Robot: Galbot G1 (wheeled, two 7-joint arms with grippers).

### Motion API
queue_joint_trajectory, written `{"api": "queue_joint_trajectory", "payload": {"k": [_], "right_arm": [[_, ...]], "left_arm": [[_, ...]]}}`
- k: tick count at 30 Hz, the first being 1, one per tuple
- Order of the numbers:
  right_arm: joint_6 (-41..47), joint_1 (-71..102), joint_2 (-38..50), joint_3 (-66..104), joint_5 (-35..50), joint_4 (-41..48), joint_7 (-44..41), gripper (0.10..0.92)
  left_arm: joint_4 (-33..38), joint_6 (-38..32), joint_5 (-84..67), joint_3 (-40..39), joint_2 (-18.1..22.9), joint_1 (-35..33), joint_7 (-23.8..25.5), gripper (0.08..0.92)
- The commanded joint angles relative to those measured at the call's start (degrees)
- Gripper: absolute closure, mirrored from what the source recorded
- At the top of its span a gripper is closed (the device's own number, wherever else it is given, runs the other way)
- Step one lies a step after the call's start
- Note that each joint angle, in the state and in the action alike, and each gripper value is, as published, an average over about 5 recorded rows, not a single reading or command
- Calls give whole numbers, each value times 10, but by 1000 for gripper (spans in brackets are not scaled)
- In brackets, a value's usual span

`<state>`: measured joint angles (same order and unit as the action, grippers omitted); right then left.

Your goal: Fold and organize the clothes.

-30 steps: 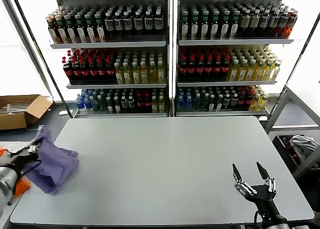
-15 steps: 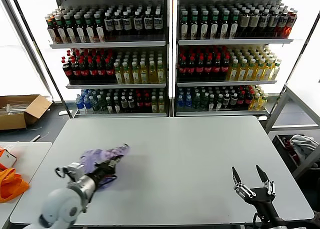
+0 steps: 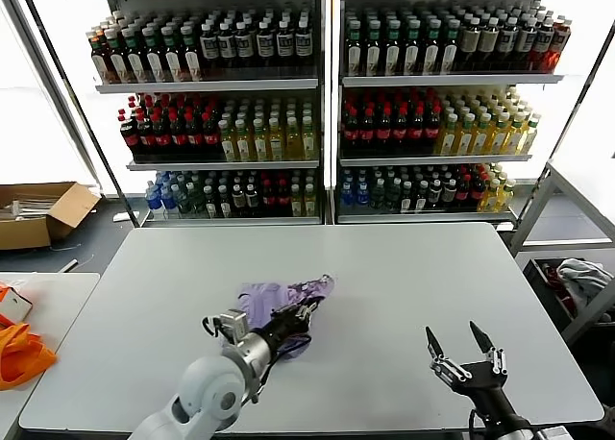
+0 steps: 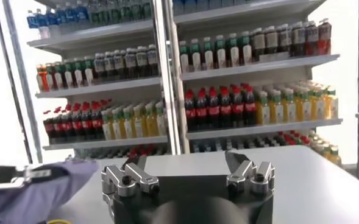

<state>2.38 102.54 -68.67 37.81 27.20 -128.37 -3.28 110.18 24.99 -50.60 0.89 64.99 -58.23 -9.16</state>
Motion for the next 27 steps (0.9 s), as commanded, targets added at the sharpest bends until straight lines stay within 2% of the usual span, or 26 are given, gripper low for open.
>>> {"api": "queue_joint_trajectory", "payload": {"k": [1,6,11,19,24,27], "right_arm": [[70,-68,19,-102,2,12,14,203],[102,-111,26,-140,28,26,35,203],[125,-151,13,-183,62,49,64,203],[150,-271,-51,-262,93,161,143,203],[155,-318,-77,-277,118,214,180,203],[156,-329,-84,-274,137,227,203,203]], "left_arm": [[-49,-59,29,-53,53,54,-32,862],[-36,-72,52,-31,35,38,-31,738],[2,-83,78,12,-2,10,-17,591],[56,-99,85,88,-75,-50,5,365],[67,-100,86,110,-80,-74,8,225],[69,-100,89,115,-74,-78,4,185]]}}
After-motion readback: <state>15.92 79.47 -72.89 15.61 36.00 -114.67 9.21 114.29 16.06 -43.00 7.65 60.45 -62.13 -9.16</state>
